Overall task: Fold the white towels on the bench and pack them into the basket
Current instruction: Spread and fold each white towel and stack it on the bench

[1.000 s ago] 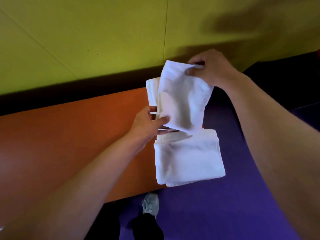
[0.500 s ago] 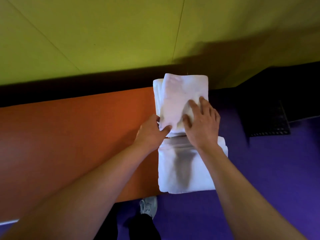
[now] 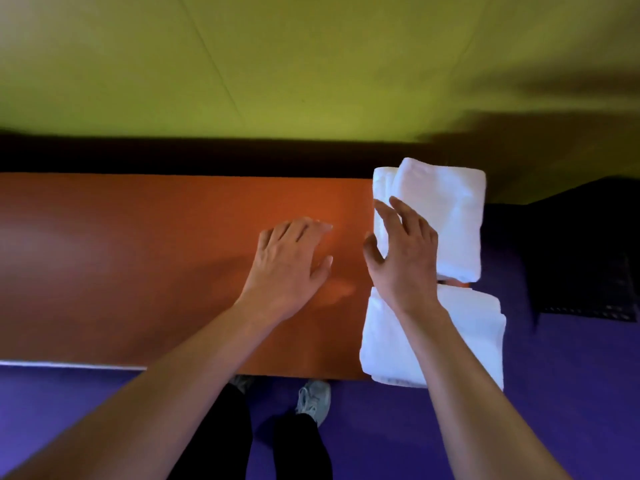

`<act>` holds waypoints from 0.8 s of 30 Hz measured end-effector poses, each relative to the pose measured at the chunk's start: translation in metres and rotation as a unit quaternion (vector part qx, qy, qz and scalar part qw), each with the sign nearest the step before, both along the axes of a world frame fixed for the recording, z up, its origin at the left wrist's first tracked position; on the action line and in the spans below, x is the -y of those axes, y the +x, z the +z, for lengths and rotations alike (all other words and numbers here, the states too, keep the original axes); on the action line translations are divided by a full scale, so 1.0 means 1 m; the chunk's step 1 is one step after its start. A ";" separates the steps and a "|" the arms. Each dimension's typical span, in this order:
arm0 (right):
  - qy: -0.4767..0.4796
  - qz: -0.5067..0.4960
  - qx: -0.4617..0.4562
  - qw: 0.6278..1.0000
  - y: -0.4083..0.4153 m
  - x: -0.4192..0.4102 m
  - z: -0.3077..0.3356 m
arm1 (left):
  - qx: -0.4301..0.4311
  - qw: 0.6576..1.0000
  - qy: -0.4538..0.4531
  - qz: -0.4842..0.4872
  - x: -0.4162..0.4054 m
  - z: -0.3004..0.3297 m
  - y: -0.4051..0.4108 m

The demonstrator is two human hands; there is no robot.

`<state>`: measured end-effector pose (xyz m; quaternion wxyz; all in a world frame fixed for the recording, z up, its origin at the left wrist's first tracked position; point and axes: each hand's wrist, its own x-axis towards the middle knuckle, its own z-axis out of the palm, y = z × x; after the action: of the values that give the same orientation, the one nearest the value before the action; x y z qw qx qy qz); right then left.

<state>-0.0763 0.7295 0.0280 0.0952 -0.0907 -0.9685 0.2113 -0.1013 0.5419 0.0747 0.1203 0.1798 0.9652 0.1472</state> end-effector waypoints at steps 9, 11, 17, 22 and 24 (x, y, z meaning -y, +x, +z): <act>-0.019 0.115 -0.008 0.993 -0.019 0.131 0.028 | -0.024 0.993 0.004 0.119 0.137 0.027 0.019; -0.025 0.144 0.001 0.989 -0.021 0.164 0.032 | -0.026 0.988 0.012 0.151 0.171 0.031 0.025; -0.036 0.209 0.048 0.976 -0.022 0.275 0.045 | -0.040 0.973 0.033 0.226 0.278 0.039 0.047; -0.044 0.244 0.056 0.967 -0.020 0.380 0.053 | -0.040 0.957 0.045 0.283 0.381 0.042 0.063; -0.045 0.254 0.070 0.964 -0.020 0.423 0.055 | -0.040 0.952 0.045 0.299 0.422 0.042 0.068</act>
<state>-0.0958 0.3062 0.0830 -0.0334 0.1397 -0.9536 0.2648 -0.0334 0.1194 0.1167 0.0237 -0.1059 0.9711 0.2128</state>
